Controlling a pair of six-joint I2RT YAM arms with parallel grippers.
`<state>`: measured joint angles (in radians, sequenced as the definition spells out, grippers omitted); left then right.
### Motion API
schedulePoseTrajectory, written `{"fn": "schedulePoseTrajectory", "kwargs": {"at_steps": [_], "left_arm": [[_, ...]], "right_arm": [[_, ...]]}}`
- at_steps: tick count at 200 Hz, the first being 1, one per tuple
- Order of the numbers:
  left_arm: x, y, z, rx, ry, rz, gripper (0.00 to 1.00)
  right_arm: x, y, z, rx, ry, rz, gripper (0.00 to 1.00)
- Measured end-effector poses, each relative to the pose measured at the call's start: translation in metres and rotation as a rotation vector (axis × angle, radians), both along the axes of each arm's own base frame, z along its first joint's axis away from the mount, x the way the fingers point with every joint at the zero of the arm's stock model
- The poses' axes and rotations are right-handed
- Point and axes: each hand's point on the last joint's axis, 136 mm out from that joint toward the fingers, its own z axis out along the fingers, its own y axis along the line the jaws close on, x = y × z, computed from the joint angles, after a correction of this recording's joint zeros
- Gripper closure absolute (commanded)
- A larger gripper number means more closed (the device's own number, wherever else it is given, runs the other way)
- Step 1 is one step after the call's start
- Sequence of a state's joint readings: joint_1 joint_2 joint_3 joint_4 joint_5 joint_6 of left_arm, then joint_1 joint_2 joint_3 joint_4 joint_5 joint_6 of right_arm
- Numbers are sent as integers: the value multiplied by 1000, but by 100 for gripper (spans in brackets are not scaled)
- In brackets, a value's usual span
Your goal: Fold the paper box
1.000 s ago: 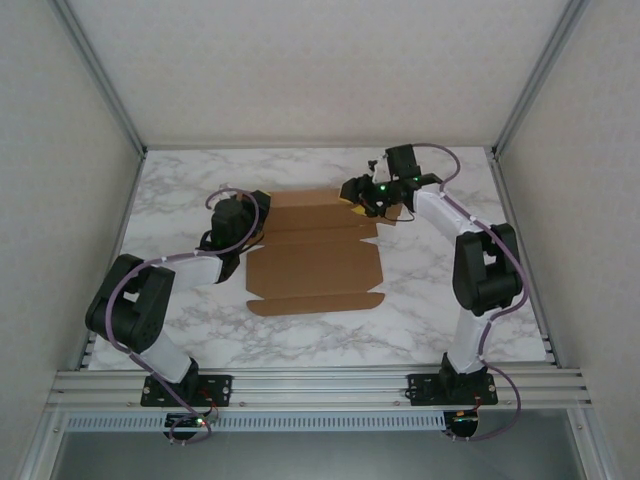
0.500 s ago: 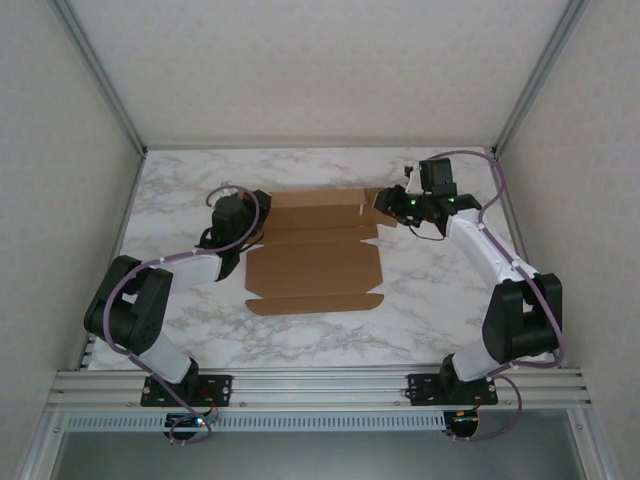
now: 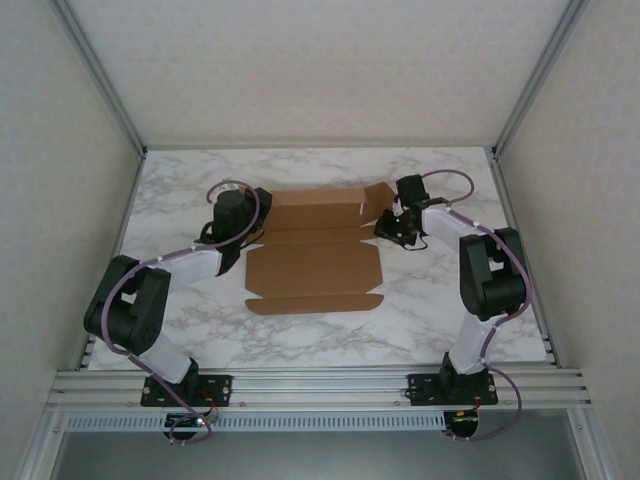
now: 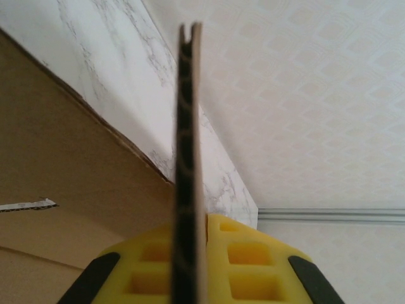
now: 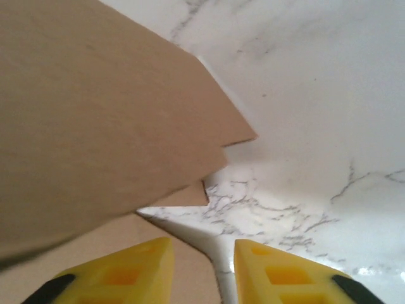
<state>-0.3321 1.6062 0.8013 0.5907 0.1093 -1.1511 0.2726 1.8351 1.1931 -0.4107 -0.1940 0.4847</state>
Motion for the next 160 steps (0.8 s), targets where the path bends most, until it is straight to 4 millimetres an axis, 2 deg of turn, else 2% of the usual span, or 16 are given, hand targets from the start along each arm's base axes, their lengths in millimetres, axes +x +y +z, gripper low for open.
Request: {"fn": "schedulePoseTrajectory", "kwargs": {"at_steps": [75, 124, 142, 160], "left_arm": [[0, 0, -1, 3, 5, 0, 100], [0, 0, -1, 5, 4, -2, 100], [0, 0, -1, 4, 4, -2, 100], [0, 0, -1, 3, 5, -1, 100]], "right_arm": [[19, -3, -9, -30, -44, -24, 58], [25, -31, -10, 14, -44, -185, 60], [21, -38, -8, 64, -51, -232, 61], [5, -33, -1, 120, -73, -238, 64]]}}
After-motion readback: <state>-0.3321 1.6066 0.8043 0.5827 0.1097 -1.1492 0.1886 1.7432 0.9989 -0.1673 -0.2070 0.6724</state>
